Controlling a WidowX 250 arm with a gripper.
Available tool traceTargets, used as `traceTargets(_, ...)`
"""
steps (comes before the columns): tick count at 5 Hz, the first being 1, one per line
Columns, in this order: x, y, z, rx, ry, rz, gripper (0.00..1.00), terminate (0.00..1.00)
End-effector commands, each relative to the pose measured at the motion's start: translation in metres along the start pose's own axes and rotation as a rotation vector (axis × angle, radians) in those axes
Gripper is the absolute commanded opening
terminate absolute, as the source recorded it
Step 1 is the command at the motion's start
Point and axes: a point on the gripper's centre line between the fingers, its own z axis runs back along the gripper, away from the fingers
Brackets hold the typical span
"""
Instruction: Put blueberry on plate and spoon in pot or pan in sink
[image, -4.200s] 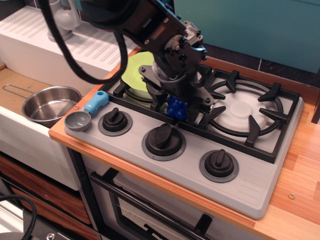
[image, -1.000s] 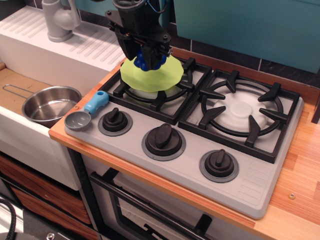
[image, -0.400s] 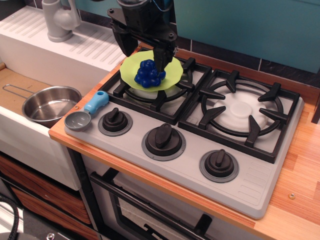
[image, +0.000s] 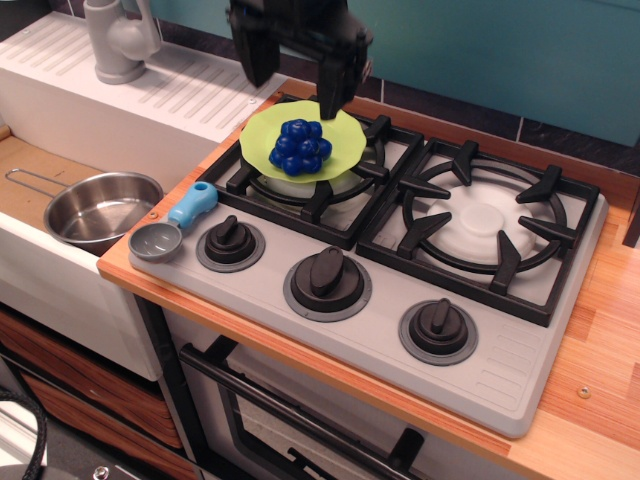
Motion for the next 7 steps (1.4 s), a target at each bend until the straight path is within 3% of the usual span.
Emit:
traceTargets(1, 0.014, -0.005, 0.025, 0.059, -0.013, -0.016, 1.00, 0.00)
traceTargets(2, 0.014, -0.005, 0.025, 0.059, -0.013, -0.016, 1.00, 0.00)
traceTargets(3, 0.002, -0.008, 0.002, 0.060, -0.076, 0.012, 1.00, 0.00)
traceTargets(5, -0.036, 0.016, -0.016, 0.114, -0.091, 0.048, 1.00, 0.00)
traceTargets(7, -0.067, 0.035, -0.026, 0.112, -0.145, 0.048, 1.00, 0.00)
